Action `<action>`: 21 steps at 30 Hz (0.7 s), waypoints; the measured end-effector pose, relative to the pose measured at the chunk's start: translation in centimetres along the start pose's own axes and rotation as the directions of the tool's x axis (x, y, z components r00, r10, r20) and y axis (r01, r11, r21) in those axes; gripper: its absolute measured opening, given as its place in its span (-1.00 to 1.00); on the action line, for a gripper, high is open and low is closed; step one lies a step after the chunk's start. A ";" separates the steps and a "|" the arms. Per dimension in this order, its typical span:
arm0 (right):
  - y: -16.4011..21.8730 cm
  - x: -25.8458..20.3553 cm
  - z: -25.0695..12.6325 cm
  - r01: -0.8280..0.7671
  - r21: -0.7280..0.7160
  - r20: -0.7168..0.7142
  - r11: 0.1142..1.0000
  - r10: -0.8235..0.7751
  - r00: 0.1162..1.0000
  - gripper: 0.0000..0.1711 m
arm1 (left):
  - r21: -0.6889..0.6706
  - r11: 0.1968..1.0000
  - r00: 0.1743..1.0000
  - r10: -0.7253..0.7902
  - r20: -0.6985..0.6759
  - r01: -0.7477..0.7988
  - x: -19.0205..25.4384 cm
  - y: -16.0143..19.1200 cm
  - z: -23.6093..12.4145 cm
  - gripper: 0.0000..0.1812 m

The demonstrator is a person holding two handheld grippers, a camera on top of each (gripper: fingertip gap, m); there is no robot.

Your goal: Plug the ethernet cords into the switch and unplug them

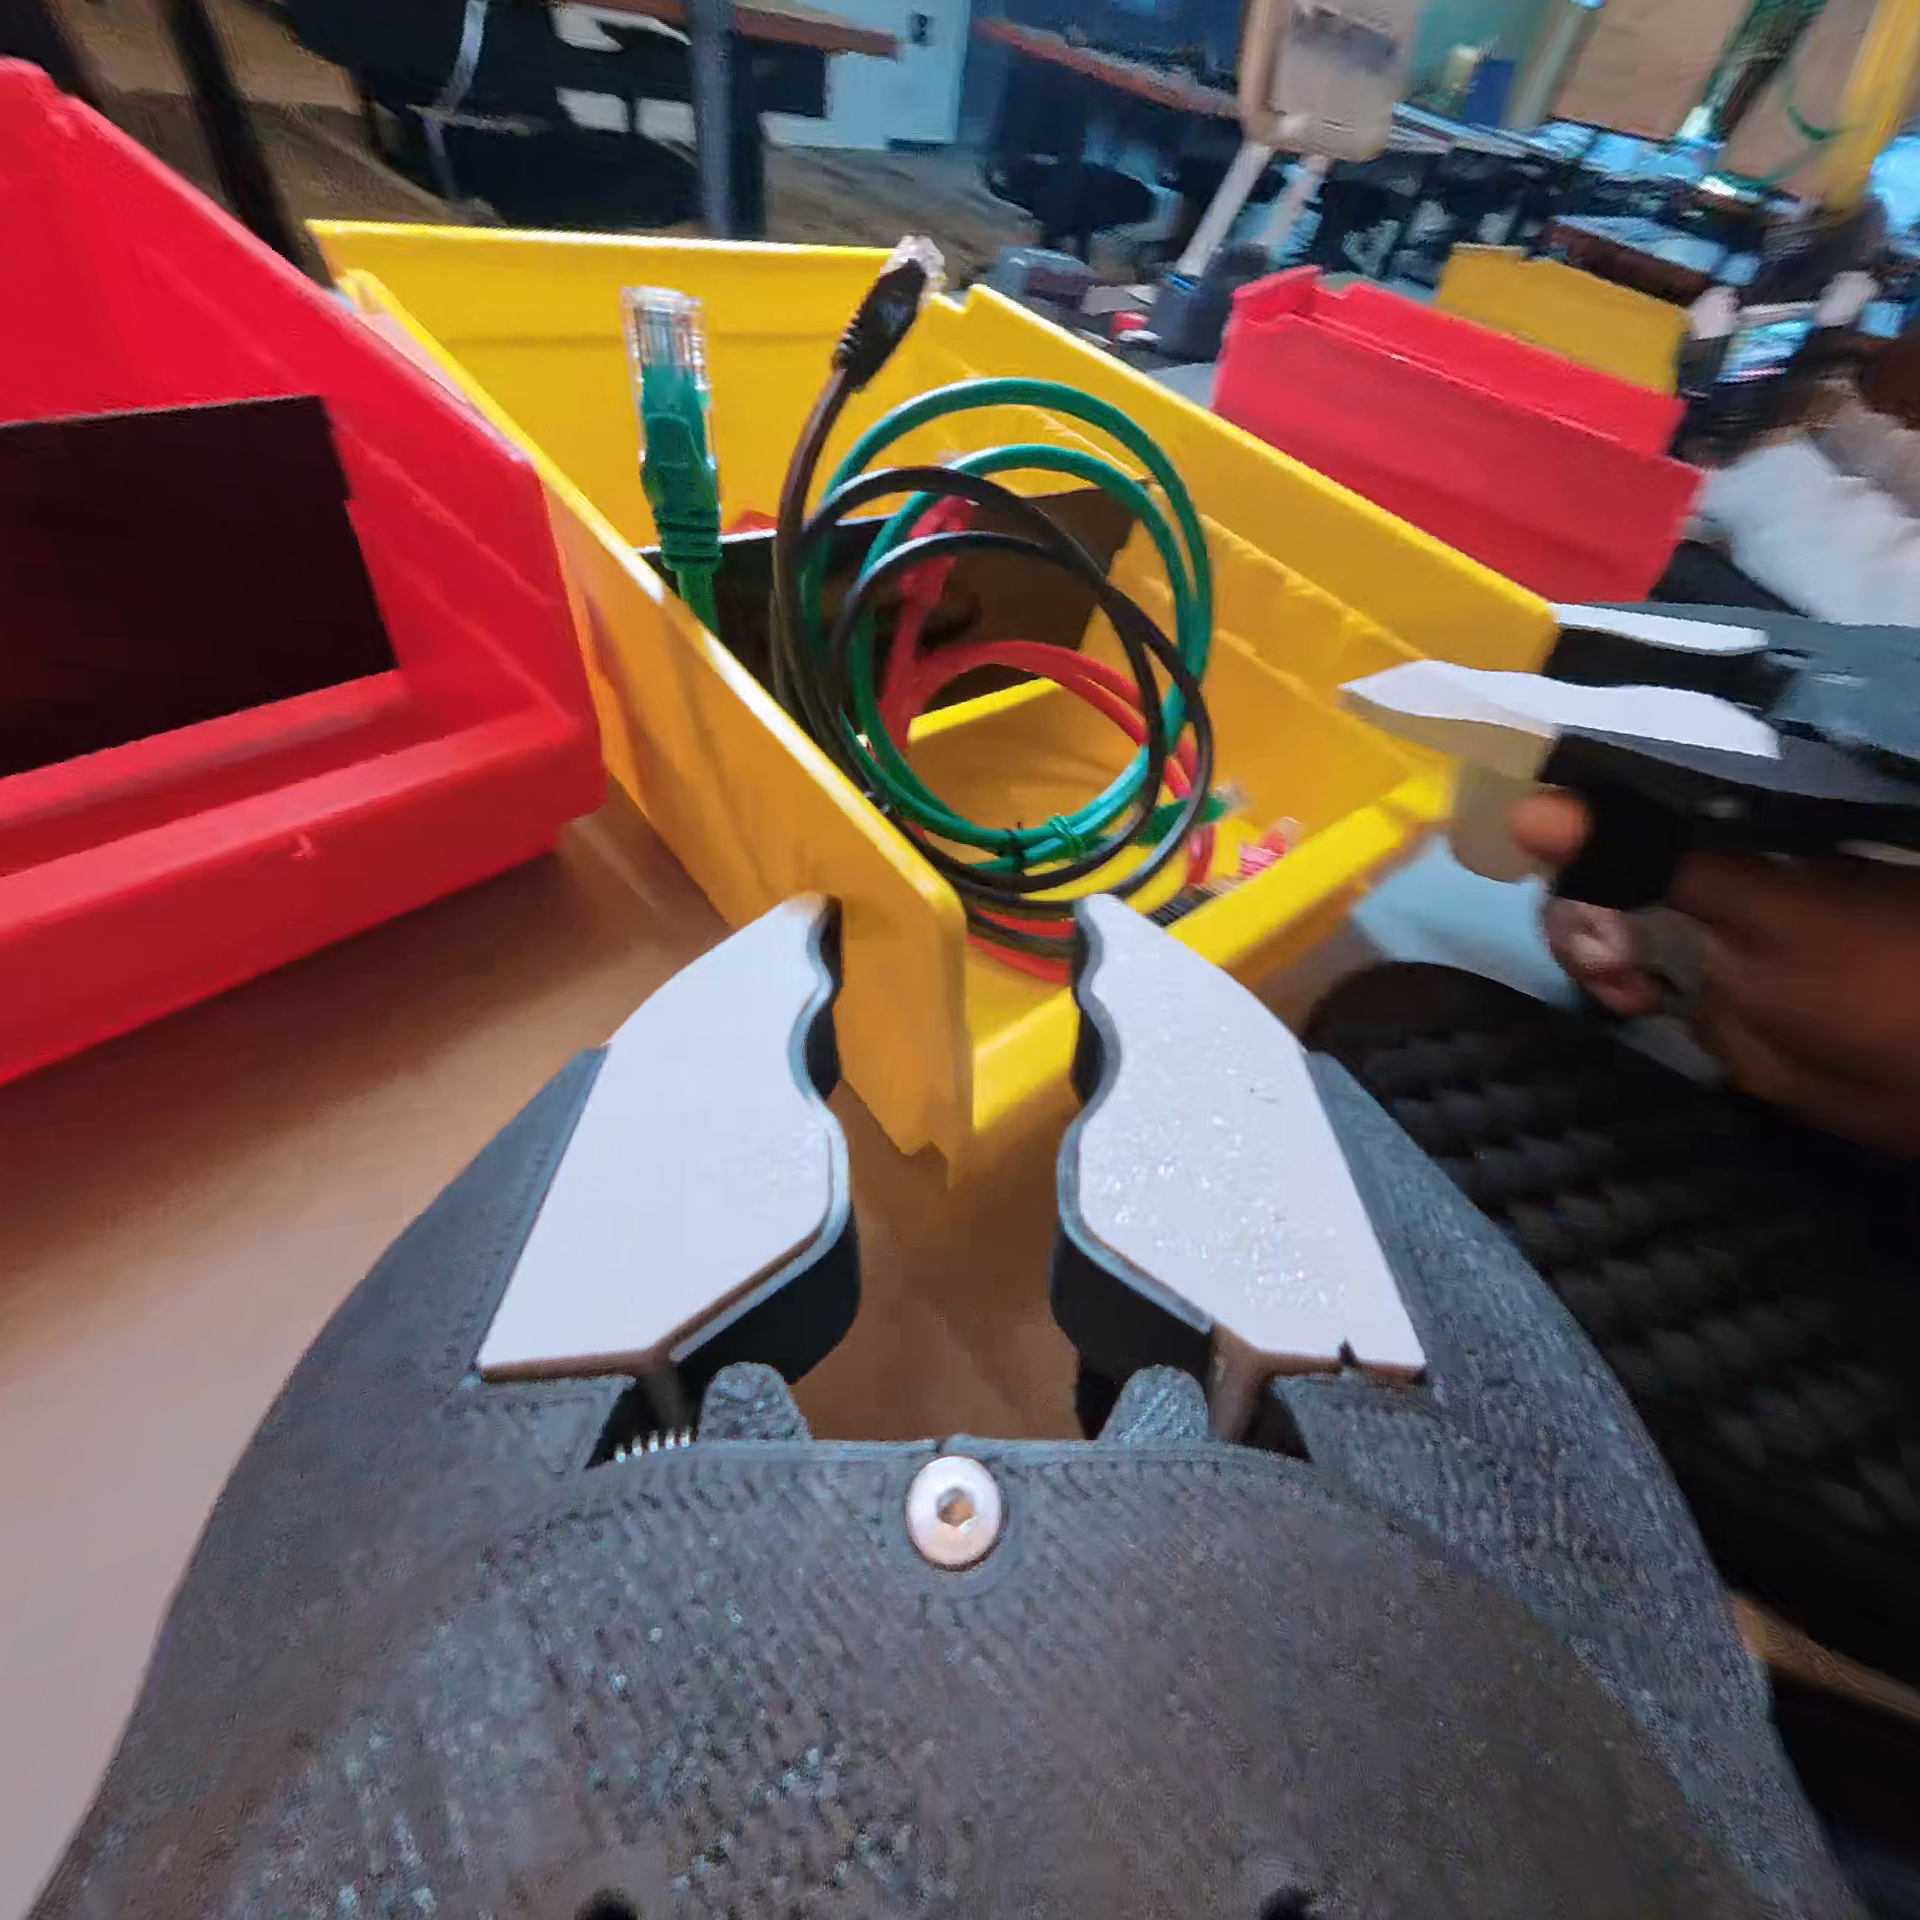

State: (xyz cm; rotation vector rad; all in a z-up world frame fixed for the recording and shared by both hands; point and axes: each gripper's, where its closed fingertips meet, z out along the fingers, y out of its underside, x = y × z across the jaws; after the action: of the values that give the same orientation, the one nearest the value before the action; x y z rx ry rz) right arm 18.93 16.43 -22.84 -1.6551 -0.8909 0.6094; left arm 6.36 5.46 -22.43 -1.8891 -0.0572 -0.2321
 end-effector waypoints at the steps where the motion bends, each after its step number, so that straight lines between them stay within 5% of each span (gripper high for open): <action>1: 0.0 0.1 -0.1 0.013 0.003 -0.015 1.000 -0.013 1.000 -0.80 | 0.024 1.000 0.998 0.003 0.069 -0.005 -0.9 -0.1 0.5 -0.62; 2: 0.0 0.3 -0.3 0.030 0.007 -0.029 1.000 -0.030 0.999 -0.84 | 0.039 0.999 0.991 0.009 0.130 -0.014 -1.9 -0.4 0.6 -0.82; 10: -6.8 -1.4 -5.3 0.234 0.210 -0.147 0.949 -0.206 0.967 -0.90 | 0.149 0.968 0.974 0.180 0.140 -0.200 0.1 -5.2 -3.7 -0.85; 16: -16.9 -7.7 -9.1 0.296 0.445 -0.102 0.845 -0.281 0.954 -0.87 | 0.302 0.907 0.938 0.211 0.276 -0.293 -0.8 -12.2 -12.9 -0.87; 21: -21.7 -18.1 -5.9 0.194 0.501 0.144 0.843 -0.303 0.942 -0.85 | 0.331 0.894 0.876 0.125 0.467 -0.304 -7.1 -14.1 -23.5 -0.89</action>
State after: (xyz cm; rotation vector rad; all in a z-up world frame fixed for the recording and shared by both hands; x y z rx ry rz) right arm 7.66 0.82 -1.38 -1.0137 -0.9984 0.7686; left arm -5.83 -11.54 -3.42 -1.4908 -0.1785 0.3453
